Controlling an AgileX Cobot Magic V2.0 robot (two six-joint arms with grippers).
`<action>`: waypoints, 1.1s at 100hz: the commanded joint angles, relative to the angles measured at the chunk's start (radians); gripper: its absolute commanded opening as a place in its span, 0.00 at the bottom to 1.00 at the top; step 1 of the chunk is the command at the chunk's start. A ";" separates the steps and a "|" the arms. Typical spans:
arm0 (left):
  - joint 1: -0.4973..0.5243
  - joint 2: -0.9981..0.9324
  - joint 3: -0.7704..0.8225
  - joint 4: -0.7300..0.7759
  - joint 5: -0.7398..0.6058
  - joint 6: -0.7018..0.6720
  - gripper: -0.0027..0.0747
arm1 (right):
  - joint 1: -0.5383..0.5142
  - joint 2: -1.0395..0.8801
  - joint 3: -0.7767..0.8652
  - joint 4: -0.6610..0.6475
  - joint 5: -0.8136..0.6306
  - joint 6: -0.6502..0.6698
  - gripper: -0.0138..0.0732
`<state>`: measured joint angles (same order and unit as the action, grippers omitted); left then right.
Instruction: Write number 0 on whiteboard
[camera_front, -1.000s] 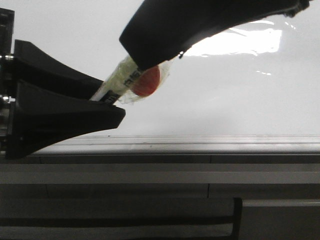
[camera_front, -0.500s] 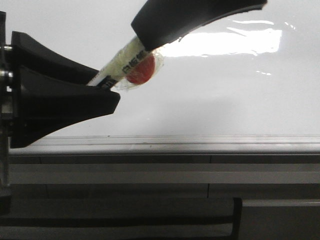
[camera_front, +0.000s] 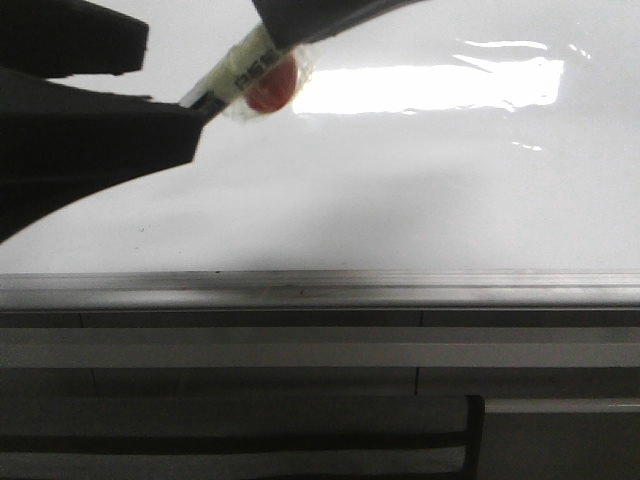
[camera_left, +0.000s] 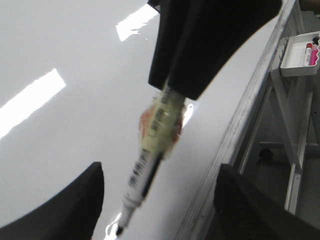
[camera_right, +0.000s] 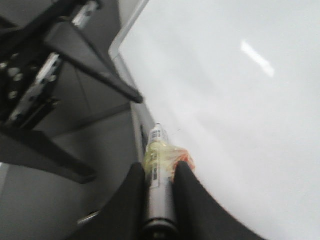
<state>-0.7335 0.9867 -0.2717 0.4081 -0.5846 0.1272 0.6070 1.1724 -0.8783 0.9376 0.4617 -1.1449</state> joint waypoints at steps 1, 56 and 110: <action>-0.002 -0.091 -0.007 -0.020 0.030 -0.011 0.60 | 0.000 -0.018 -0.030 0.039 -0.100 -0.007 0.08; 0.143 -0.596 0.005 -0.126 0.353 -0.011 0.01 | 0.000 -0.018 -0.030 0.039 -0.107 -0.007 0.08; 0.442 -0.598 0.005 -0.482 0.254 -0.011 0.01 | 0.000 0.065 -0.028 0.046 -0.134 -0.007 0.08</action>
<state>-0.3139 0.3838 -0.2391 -0.0595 -0.2338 0.1272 0.6070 1.2439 -0.8783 0.9530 0.3664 -1.1449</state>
